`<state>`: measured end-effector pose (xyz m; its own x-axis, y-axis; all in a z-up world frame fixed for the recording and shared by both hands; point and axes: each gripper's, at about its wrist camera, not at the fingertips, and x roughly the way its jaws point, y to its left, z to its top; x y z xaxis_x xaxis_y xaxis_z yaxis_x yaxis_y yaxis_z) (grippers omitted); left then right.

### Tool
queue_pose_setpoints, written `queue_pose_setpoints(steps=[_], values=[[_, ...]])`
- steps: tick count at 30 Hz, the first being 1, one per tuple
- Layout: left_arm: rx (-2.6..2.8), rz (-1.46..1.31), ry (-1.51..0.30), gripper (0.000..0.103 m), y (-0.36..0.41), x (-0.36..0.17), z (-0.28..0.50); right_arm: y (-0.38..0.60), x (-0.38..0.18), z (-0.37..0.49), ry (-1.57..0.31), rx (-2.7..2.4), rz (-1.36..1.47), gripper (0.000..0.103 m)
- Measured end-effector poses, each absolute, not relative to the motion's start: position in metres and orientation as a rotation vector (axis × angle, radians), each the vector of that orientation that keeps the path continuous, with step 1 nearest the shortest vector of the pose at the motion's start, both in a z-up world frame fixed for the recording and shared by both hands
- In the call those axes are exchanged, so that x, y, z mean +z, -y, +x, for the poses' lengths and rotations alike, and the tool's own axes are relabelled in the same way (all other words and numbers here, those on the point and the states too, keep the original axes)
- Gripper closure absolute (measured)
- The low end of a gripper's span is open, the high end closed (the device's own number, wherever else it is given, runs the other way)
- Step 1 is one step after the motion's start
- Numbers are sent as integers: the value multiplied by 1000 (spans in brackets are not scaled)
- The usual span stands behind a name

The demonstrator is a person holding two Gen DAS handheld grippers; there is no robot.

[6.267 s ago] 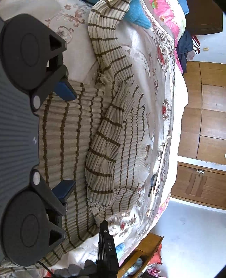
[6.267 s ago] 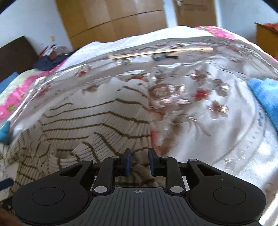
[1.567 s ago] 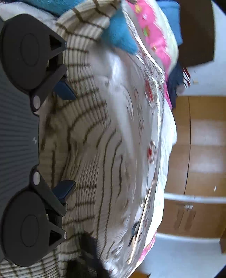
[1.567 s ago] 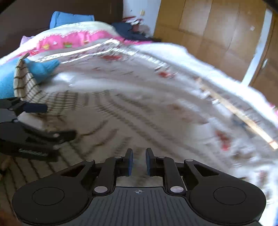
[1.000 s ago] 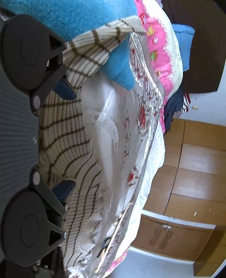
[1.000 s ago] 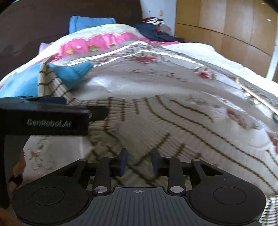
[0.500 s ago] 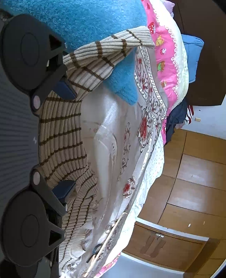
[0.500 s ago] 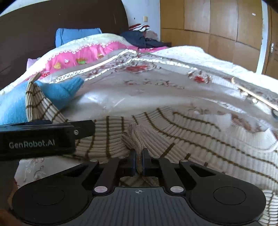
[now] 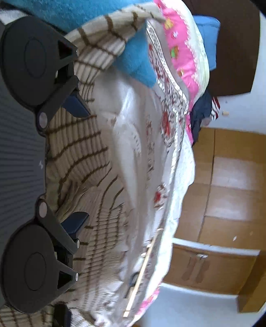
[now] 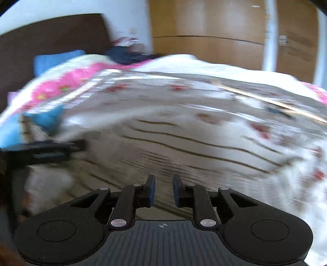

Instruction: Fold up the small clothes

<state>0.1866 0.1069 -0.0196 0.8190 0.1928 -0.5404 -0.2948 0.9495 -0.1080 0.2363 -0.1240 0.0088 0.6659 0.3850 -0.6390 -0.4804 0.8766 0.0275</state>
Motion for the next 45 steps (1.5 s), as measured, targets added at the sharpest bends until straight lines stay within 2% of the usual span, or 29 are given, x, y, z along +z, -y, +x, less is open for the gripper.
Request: queue_pose_setpoints(steps=[3,5,10,13,16,19,23,26,31,41,45], values=[[277,-159,-644,0,-105,-32,199,162,-10,248,-710,321,-139,83],[297,-137,-683,0,-104,-40,204,177,-26,260,-794,216,-109,83],[308,-138,-665,0,-104,-36,197,168,-13,248,-749,247,-113,82],[312,-162,-597,0,-106,-25,186,150,-5,237,-699,311,-139,80],[305,-192,-539,0,-107,-18,183,133,-11,240,-726,327,-163,79],[301,-184,-574,0,-105,-24,198,121,-23,246,-749,314,-203,78],[322,-183,-649,0,-109,-38,210,119,-9,242,-724,325,-168,78],[325,-181,-648,0,-108,-39,210,113,-5,239,-673,348,-208,76],[324,-172,-647,0,-107,-38,210,106,-18,244,-711,349,-212,76],[346,-147,-640,0,-107,-41,211,126,-19,243,-709,326,-167,68],[352,-155,-630,0,-109,-40,210,125,-22,246,-699,327,-156,68]])
